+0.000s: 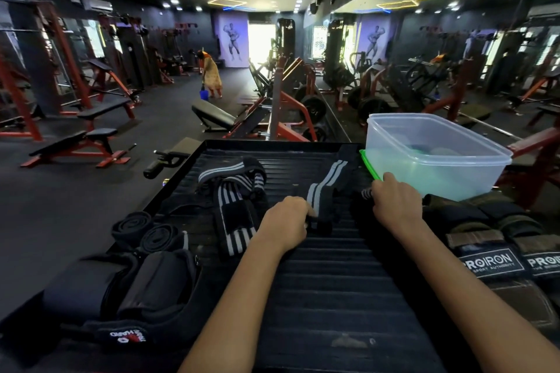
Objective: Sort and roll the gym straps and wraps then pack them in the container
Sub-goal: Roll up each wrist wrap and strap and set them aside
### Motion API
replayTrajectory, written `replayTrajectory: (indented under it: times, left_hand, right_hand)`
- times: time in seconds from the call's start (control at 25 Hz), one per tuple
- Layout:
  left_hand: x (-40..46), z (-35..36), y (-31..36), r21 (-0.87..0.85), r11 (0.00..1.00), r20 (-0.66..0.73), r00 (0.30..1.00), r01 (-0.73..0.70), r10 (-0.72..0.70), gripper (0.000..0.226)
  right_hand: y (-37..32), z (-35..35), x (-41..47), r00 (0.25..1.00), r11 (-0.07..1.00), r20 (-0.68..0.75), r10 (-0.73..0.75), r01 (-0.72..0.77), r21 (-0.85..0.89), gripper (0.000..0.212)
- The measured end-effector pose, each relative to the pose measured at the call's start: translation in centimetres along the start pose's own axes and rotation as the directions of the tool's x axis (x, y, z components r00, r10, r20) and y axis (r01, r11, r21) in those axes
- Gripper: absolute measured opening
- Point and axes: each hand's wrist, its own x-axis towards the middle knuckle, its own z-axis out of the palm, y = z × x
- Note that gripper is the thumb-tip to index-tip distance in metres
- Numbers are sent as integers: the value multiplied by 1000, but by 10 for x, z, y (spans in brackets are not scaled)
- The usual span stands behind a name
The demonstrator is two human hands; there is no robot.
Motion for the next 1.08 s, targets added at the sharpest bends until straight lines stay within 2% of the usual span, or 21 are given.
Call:
replayTrajectory:
  times: [0.12, 0.2, 0.28, 0.36, 0.44, 0.52, 0.6, 0.72, 0.8, 0.88, 1.0, 1.08]
  left_hand:
    - [-3, -2, 7, 45, 998, 25, 999, -34, 33, 36]
    - [-4, -2, 12, 69, 998, 25, 1000, 10, -12, 32]
    - [-4, -2, 22, 148, 986, 3, 997, 77, -78, 23]
    - [-1, -3, 32, 242, 964, 2, 994, 107, -111, 11]
    - [6, -4, 39, 287, 950, 2, 991, 125, -131, 15]
    - [11, -5, 39, 292, 949, -5, 993, 117, -121, 18]
    - [12, -2, 33, 277, 956, 3, 995, 92, -97, 17]
    - [12, 4, 12, 101, 992, -13, 997, 81, -80, 18]
    - [13, 5, -2, -94, 994, -56, 996, 63, -68, 26]
    - [13, 1, -5, -315, 949, -138, 988, 26, -72, 34]
    - [12, -7, 1, -597, 801, -235, 962, -31, -138, 26]
    - [12, -9, 1, -632, 773, -257, 956, -54, -144, 20]
  right_hand:
    - [-4, -5, -2, 998, 996, 67, 19, -13, -86, 24]
    - [-8, -6, -3, 989, 986, 136, -53, 73, -147, 29]
    - [-7, -3, -1, 961, 973, 209, -179, 204, -108, 44]
    - [-3, -2, 2, 908, 931, 212, -362, 339, 137, 62]
    - [-6, -3, 3, 861, 803, 124, -493, 396, 446, 64]
    - [-9, 0, 2, 865, 724, 40, -499, 392, 567, 58]
    - [-7, 3, 4, 882, 702, -41, -470, 401, 589, 54]
    - [-4, 5, 6, 883, 593, -146, -446, 414, 691, 49]
    - [-8, 3, 6, 869, 502, -169, -464, 416, 758, 30]
    - [-12, -2, 5, 869, 470, -149, -472, 391, 791, 7]
    - [-8, 0, 7, 916, 413, -136, -376, 297, 861, 15]
    - [-6, 1, 8, 937, 310, -132, -322, 237, 921, 17]
